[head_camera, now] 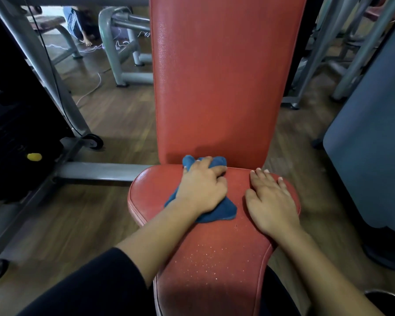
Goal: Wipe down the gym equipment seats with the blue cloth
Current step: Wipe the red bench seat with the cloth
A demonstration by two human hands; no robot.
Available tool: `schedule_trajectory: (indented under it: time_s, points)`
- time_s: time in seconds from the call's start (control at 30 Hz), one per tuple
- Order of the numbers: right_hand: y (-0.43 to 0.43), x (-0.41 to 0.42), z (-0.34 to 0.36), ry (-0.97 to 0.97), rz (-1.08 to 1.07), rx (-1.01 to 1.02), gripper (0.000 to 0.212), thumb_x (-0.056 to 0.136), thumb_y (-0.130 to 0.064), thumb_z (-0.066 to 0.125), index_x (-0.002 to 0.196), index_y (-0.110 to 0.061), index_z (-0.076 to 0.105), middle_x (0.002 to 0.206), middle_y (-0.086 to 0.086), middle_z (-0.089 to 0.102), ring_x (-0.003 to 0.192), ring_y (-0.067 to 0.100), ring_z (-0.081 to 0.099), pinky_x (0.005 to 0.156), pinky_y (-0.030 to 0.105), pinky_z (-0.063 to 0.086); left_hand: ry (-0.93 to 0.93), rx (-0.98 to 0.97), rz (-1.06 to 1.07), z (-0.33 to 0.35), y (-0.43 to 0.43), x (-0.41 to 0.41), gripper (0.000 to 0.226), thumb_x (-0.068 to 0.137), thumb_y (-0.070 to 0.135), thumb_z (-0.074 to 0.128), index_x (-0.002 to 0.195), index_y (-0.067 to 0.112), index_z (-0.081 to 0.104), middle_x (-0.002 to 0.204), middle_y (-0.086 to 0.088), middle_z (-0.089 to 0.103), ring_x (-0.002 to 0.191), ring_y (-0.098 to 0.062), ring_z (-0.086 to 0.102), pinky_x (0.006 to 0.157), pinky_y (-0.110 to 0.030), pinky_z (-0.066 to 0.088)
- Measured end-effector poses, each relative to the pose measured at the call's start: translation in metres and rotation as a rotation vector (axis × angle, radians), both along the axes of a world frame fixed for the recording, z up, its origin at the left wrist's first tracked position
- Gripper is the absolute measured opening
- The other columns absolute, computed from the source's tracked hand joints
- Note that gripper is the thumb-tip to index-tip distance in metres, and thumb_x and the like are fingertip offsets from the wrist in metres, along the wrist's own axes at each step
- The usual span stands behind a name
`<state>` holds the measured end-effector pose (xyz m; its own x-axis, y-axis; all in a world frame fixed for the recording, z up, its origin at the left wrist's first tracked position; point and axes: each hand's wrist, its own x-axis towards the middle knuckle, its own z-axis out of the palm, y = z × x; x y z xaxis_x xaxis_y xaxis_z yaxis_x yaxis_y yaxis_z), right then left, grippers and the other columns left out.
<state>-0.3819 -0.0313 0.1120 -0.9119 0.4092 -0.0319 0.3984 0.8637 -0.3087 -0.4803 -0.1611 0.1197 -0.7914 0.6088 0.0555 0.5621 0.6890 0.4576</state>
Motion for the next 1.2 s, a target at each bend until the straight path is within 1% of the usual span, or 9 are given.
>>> schedule_trajectory:
  time_s: [0.1, 0.2, 0.33, 0.5, 0.63, 0.73, 0.87, 1.03, 1.2]
  points:
    - [0.002, 0.001, -0.001, -0.006, 0.002, 0.017, 0.078, 0.078, -0.038, 0.011, 0.151, -0.014, 0.024, 0.159, 0.002, 0.018, 0.147, 0.012, 0.009, 0.120, 0.033, -0.001, -0.067, 0.016, -0.086, 0.004, 0.006, 0.023, 0.077, 0.071, 0.044, 0.013, 0.133, 0.023, 0.054, 0.144, -0.012, 0.039, 0.137, -0.028, 0.029, 0.111, -0.050, 0.025]
    - [0.001, 0.003, 0.001, -0.012, 0.007, 0.012, 0.077, 0.079, -0.037, 0.011, 0.151, -0.014, 0.024, 0.159, 0.002, 0.018, 0.147, 0.012, 0.008, 0.120, 0.033, -0.001, -0.231, 0.054, -0.109, 0.011, -0.002, 0.026, 0.057, 0.086, 0.036, 0.028, 0.142, 0.034, 0.040, 0.154, -0.004, 0.025, 0.144, -0.019, 0.013, 0.117, -0.046, 0.012]
    - [0.002, 0.003, 0.002, -0.017, 0.002, -0.028, 0.073, 0.083, -0.037, 0.012, 0.151, -0.013, 0.025, 0.159, 0.002, 0.018, 0.147, 0.012, 0.009, 0.120, 0.034, 0.000, -0.363, 0.218, -0.105, 0.023, -0.021, 0.011, 0.050, 0.099, 0.022, 0.038, 0.146, 0.036, 0.031, 0.153, 0.013, 0.027, 0.141, -0.002, 0.018, 0.110, -0.014, 0.006]
    - [-0.011, -0.010, 0.024, 0.171, -0.074, -0.261, 0.051, 0.098, -0.021, 0.035, 0.148, -0.012, 0.032, 0.157, 0.009, 0.024, 0.146, 0.018, 0.017, 0.119, 0.032, 0.008, -0.112, -0.075, 0.058, 0.007, -0.056, -0.029, 0.049, 0.099, 0.036, 0.029, 0.147, 0.025, 0.032, 0.155, 0.000, 0.026, 0.145, -0.020, 0.017, 0.118, -0.043, 0.014]
    - [-0.049, -0.039, 0.042, 0.134, 0.123, -0.255, 0.056, 0.098, -0.033, 0.037, 0.151, -0.015, 0.026, 0.159, 0.007, 0.017, 0.147, 0.018, 0.011, 0.120, 0.033, 0.009, -0.008, -0.286, 0.117, -0.006, -0.068, -0.035, 0.050, 0.102, 0.034, 0.026, 0.150, 0.021, 0.025, 0.158, -0.002, 0.020, 0.146, -0.024, 0.012, 0.117, -0.039, 0.009]
    - [-0.071, -0.052, 0.033, -0.043, 0.218, -0.052, 0.059, 0.096, -0.042, 0.036, 0.149, -0.017, 0.028, 0.158, 0.008, 0.021, 0.146, 0.027, 0.012, 0.119, 0.043, 0.008, 0.043, -0.300, 0.130, -0.011, -0.067, -0.032, 0.050, 0.102, 0.035, 0.023, 0.151, 0.022, 0.022, 0.158, 0.000, 0.019, 0.146, -0.022, 0.011, 0.117, -0.039, 0.007]
    - [-0.071, -0.044, 0.030, -0.067, 0.218, 0.035, 0.055, 0.094, -0.042, 0.038, 0.144, -0.020, 0.040, 0.152, 0.003, 0.034, 0.140, 0.026, 0.022, 0.117, 0.045, 0.015, 0.052, -0.293, 0.126, -0.013, -0.068, -0.035, 0.051, 0.102, 0.036, 0.022, 0.151, 0.023, 0.020, 0.158, 0.002, 0.017, 0.146, -0.020, 0.009, 0.117, -0.039, 0.005]
    - [-0.055, -0.008, 0.036, -0.088, 0.182, -0.015, 0.054, 0.097, -0.039, 0.034, 0.149, -0.026, 0.030, 0.158, -0.005, 0.019, 0.146, 0.017, 0.008, 0.119, 0.037, 0.009, 0.042, -0.292, 0.114, -0.014, -0.068, -0.036, 0.052, 0.101, 0.037, 0.021, 0.152, 0.024, 0.018, 0.159, 0.003, 0.015, 0.147, -0.019, 0.007, 0.118, -0.039, 0.004]
    - [-0.056, -0.028, 0.028, -0.051, 0.121, -0.036, 0.074, 0.084, -0.070, 0.042, 0.145, -0.028, 0.038, 0.155, -0.002, 0.029, 0.144, 0.021, 0.016, 0.118, 0.041, 0.015, 0.062, -0.323, 0.110, -0.014, -0.065, -0.037, 0.053, 0.101, 0.038, 0.022, 0.152, 0.022, 0.017, 0.159, 0.002, 0.015, 0.147, -0.021, 0.006, 0.118, -0.041, 0.006]
